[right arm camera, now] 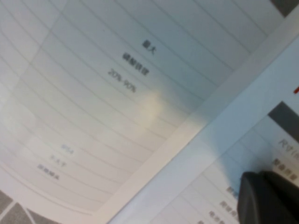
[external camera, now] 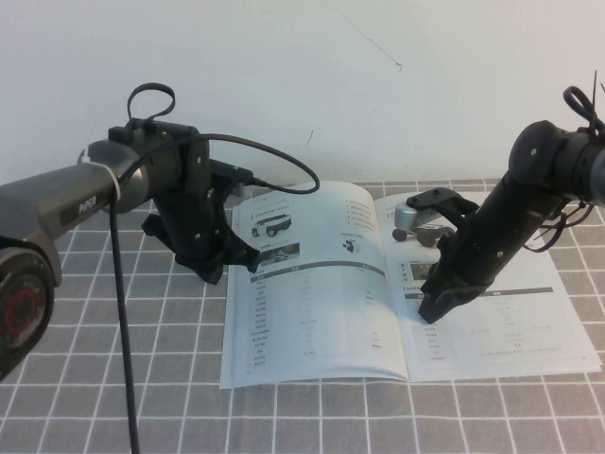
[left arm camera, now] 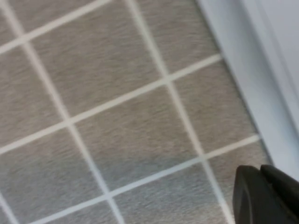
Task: Close book
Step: 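Close the open booklet and leave it lying on the table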
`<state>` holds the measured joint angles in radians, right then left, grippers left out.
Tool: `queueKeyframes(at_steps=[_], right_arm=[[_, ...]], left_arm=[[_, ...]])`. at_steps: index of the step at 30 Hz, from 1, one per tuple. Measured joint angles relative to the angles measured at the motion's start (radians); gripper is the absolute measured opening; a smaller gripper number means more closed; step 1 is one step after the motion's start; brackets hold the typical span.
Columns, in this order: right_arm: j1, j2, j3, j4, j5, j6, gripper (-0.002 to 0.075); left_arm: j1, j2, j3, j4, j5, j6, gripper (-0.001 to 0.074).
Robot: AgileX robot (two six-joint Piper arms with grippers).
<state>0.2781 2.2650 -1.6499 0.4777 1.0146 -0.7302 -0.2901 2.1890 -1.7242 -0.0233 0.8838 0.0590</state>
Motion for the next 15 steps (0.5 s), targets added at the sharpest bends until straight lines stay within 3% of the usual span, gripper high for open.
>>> queueKeyframes(at_steps=[10,15], right_arm=[[-0.002,0.000,0.000,0.000,0.000,0.005,-0.0003],[-0.002,0.000,0.000,0.000,0.000,0.005,-0.0003]], left_arm=[[0.001,0.026,0.000,-0.009,-0.013,-0.015,-0.0003],[0.002,0.028,0.000,-0.188,-0.013,0.101,-0.0003]])
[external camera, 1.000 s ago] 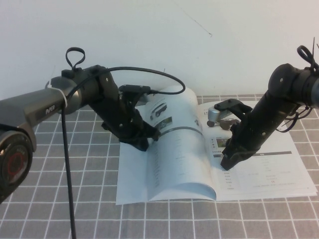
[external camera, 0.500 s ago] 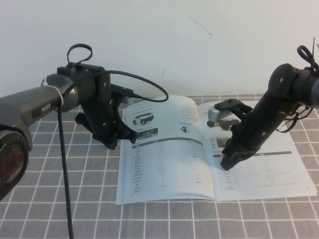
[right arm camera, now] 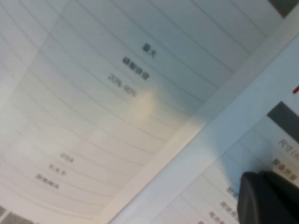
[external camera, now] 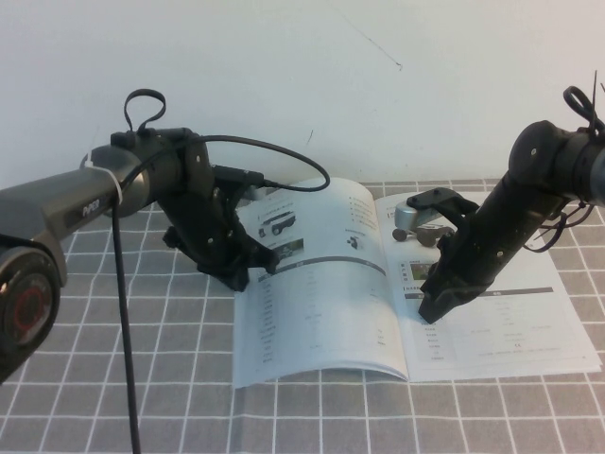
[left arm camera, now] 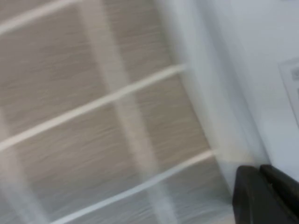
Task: Close book
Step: 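Close the open booklet and leave it lying on the table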
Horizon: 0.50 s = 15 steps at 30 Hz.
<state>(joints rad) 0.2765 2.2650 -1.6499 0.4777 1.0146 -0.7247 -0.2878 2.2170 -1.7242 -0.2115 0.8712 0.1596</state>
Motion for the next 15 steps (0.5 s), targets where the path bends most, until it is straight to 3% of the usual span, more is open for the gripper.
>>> queueKeyframes(at_steps=[15], right_arm=[[0.000,0.000,-0.011,-0.004,0.000,0.002,-0.0003]], left_arm=[[0.000,0.033,0.000,-0.676,0.049,0.379,-0.0004]])
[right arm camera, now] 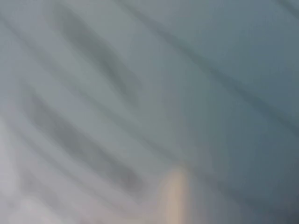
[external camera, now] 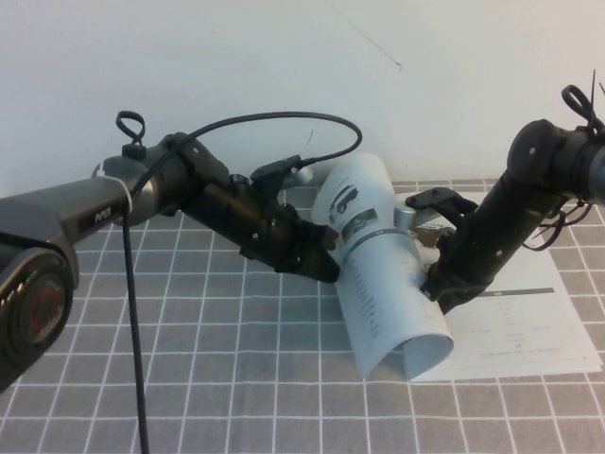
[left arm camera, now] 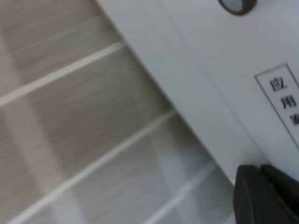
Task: Close book
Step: 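Close the open booklet and leave it lying on the table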
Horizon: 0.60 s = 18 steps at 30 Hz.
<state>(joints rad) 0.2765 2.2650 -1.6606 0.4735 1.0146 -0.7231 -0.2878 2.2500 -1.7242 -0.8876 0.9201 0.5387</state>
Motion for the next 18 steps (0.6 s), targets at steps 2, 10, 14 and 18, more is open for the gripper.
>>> queueKeyframes(at_steps=[2,10,14,18], right_arm=[[0.000,-0.004,-0.013,-0.013,0.005,0.000,-0.0003],[0.002,-0.136,-0.166,-0.239,0.046,0.082,-0.0003],[0.002,-0.214,-0.271,-0.285,0.099,0.101,-0.0003],[0.002,-0.265,-0.348,-0.234,0.174,0.095,-0.0003]], left_arm=[[0.000,0.000,0.000,-0.078,0.020,0.051,-0.0004],[0.000,0.000,0.000,-0.327,0.099,0.184,-0.0004],[-0.004,0.000,0.000,-0.396,0.115,0.219,-0.0004],[-0.012,0.000,0.000,-0.457,0.138,0.247,-0.0004]])
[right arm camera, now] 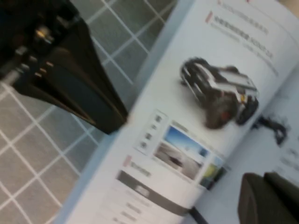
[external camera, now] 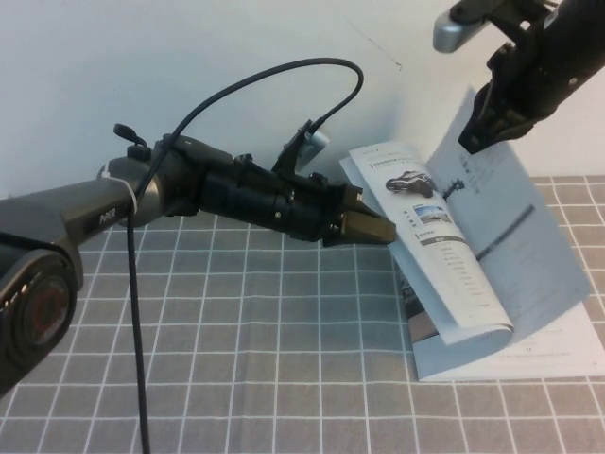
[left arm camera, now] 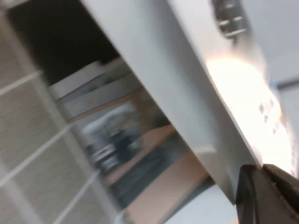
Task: Close book
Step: 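Close the open booklet and leave it lying on the table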
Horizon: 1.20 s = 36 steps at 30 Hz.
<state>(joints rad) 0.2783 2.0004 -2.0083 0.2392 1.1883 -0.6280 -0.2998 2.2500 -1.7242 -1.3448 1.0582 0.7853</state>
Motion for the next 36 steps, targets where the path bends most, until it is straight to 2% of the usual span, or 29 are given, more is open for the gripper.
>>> queueKeyframes(at_steps=[8,16,19,25,31,36], right_arm=[[0.000,-0.028,-0.021,0.181,0.046,-0.056,-0.0003],[0.000,-0.026,-0.021,0.191,0.046,-0.063,-0.0003],[0.000,-0.014,-0.020,0.195,0.046,-0.067,-0.0003],[0.000,-0.006,-0.018,0.191,0.046,-0.083,-0.0003],[0.000,-0.032,-0.020,0.052,0.046,-0.078,-0.0003],[0.000,-0.072,-0.022,-0.008,0.046,-0.059,-0.0003]], left_arm=[[-0.029,0.000,0.000,-0.210,0.071,0.102,-0.0004],[-0.030,-0.002,-0.045,-0.178,0.108,0.130,0.0011],[-0.030,-0.016,-0.068,-0.130,0.105,0.130,0.0066],[-0.058,-0.043,-0.111,-0.083,0.085,0.130,0.0286],[-0.116,-0.043,-0.112,-0.062,0.045,0.130,0.0405],[-0.134,-0.043,-0.138,-0.034,0.041,0.118,0.0564]])
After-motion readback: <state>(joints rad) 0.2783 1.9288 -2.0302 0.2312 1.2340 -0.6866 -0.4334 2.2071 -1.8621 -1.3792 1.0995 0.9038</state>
